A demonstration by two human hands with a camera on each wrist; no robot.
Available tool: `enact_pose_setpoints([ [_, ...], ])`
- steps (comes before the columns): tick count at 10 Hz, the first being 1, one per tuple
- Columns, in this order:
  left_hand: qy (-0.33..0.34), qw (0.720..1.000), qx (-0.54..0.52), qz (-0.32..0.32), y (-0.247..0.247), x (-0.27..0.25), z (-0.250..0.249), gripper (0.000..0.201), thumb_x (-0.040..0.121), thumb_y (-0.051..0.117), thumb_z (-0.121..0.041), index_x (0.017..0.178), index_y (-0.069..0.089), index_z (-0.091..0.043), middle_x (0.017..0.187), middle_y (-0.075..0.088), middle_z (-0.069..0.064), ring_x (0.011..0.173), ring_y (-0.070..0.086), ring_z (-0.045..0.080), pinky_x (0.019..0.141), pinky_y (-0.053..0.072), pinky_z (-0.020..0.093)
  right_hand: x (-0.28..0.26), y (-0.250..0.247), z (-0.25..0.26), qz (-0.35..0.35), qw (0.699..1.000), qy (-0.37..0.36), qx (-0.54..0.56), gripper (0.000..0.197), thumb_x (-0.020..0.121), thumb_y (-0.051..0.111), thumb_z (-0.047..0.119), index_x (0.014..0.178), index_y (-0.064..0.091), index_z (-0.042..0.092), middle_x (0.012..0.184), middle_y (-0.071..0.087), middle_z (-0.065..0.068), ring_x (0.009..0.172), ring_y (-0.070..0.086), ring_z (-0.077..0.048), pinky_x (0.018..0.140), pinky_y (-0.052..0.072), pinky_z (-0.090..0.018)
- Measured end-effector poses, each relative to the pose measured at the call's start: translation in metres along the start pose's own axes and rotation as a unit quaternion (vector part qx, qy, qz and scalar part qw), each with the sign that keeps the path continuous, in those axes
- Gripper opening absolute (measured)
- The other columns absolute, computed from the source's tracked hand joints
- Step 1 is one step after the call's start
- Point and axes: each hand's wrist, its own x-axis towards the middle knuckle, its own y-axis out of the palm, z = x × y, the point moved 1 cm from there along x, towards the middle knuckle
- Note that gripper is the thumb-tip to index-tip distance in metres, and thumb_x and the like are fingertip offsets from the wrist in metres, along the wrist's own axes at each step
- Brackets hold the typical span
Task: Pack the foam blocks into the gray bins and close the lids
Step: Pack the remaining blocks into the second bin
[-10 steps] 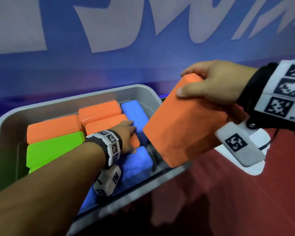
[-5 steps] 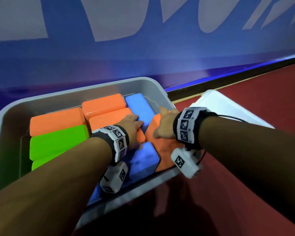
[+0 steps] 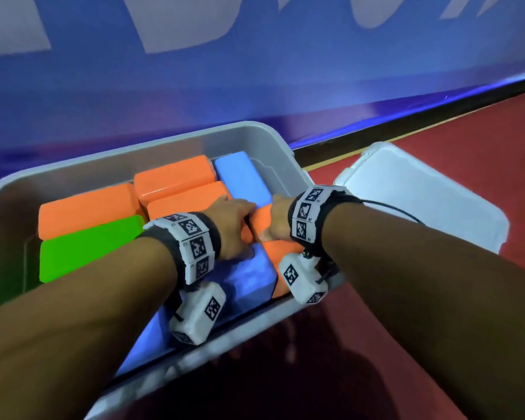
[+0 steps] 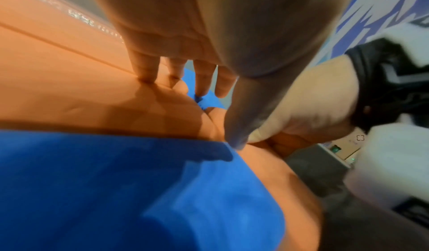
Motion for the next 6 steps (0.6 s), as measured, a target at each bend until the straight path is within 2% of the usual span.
enact_pose_setpoints([
  [1,0.005,0.997,-0.072,0.011,0.001,0.005,-0.026,0.046,0.064,0.074,-0.028,0.107,0.058,-0.023,0.105,0.058,-0.001,0.102,0.059,0.025,0.095,0.046,0.035,-0.012,-0.009,-0.016,-0.041,0.999,0.015,0.012,0.025,0.099,0.051,0.034,0.109,0.061,0.014,0.091,0.060,-0.002,0.097,0.054,-0.025,0.062,0.034,-0.031],
  [2,0.030,0.992,-0.122,-0.013,-0.006,0.025,-0.061,0.047,0.068,0.063,-0.020,0.115,0.057,-0.021,0.114,0.059,0.003,0.103,0.060,0.024,0.091,0.051,0.038,-0.015,-0.019,-0.045,-0.099,0.979,0.053,0.173,0.011,0.091,0.058,0.018,0.089,0.064,0.010,0.070,0.060,-0.008,0.062,0.058,-0.023,0.049,0.041,-0.024],
  [3,0.047,0.988,-0.139,-0.046,-0.013,0.056,-0.099,0.048,0.074,0.059,-0.027,0.121,0.056,-0.019,0.118,0.058,0.002,0.106,0.059,0.022,0.094,0.049,0.035,-0.026,-0.036,-0.088,-0.154,0.910,0.076,0.377,0.014,0.085,0.056,0.002,0.083,0.066,0.011,0.062,0.064,-0.008,0.047,0.060,-0.017,0.057,0.055,-0.030],
  [4,0.053,0.992,-0.107,-0.033,-0.003,0.082,-0.135,0.061,0.069,0.060,-0.044,0.128,0.054,-0.028,0.130,0.055,0.002,0.118,0.054,0.025,0.103,0.044,0.041,-0.022,-0.037,-0.158,-0.231,0.891,0.113,0.374,0.013,0.086,0.061,0.013,0.079,0.059,0.025,0.093,0.069,-0.006,0.057,0.066,-0.007,0.055,0.056,-0.023],
  [5,0.014,0.999,0.038,0.028,0.018,0.088,-0.151,0.079,0.079,0.061,-0.057,0.148,0.031,-0.032,0.154,0.034,-0.006,0.144,0.027,0.018,0.120,0.011,0.049,-0.012,-0.004,-0.212,-0.188,0.913,0.208,0.295,0.017,0.089,0.059,0.020,0.106,0.063,0.020,0.118,0.061,-0.009,0.089,0.069,-0.009,0.061,0.050,-0.018],
  [6,0.002,0.989,0.131,0.066,0.036,0.090,-0.159,0.087,0.071,0.061,-0.067,0.146,0.026,-0.042,0.157,0.022,-0.015,0.146,0.014,0.017,0.115,-0.010,0.058,-0.009,0.035,-0.243,-0.104,0.932,0.251,0.238,0.031,0.095,0.055,0.019,0.126,0.055,0.016,0.142,0.049,-0.009,0.128,0.048,-0.026,0.099,0.039,-0.031],
])
